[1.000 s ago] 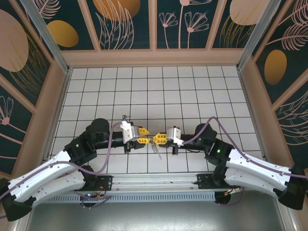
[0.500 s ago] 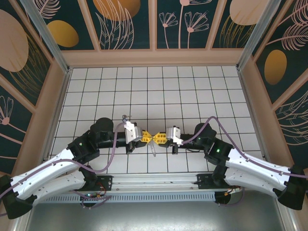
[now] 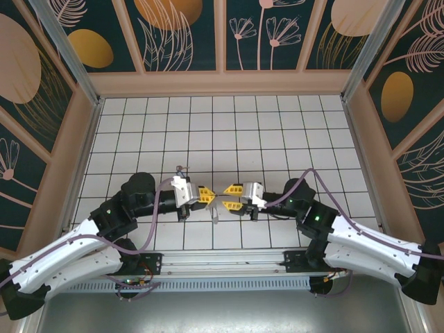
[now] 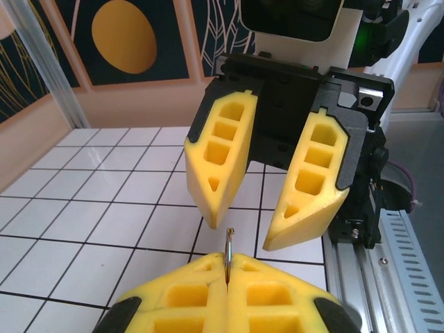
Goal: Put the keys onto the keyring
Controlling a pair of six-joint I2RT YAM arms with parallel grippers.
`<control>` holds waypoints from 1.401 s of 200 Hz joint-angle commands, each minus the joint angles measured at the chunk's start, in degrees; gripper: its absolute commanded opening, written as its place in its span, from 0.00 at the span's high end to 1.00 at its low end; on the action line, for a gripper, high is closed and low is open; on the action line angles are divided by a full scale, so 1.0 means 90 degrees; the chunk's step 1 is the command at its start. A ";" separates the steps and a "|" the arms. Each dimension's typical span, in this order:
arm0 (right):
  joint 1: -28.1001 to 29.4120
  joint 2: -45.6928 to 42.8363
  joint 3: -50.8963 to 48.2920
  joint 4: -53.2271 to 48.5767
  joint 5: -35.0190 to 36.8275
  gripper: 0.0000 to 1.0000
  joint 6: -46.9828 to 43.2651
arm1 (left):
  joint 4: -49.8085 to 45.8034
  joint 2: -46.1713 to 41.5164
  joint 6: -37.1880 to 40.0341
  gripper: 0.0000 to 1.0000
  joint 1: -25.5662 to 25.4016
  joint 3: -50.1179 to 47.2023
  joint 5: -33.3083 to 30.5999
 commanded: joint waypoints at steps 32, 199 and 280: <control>0.0025 -0.0220 -0.0120 0.0073 0.0429 0.75 0.0127 | 0.0118 0.0036 0.0118 1.00 0.0019 -0.0004 -0.0063; -0.2365 0.4507 0.3116 -0.0825 0.0090 0.43 0.1220 | 0.0333 -0.1813 -0.2862 1.00 0.0015 -0.1435 -0.4078; -0.1858 0.8212 0.6284 -0.2152 0.0414 0.47 0.1680 | -0.0548 -0.3057 -0.3675 1.00 0.0019 -0.1815 -0.6255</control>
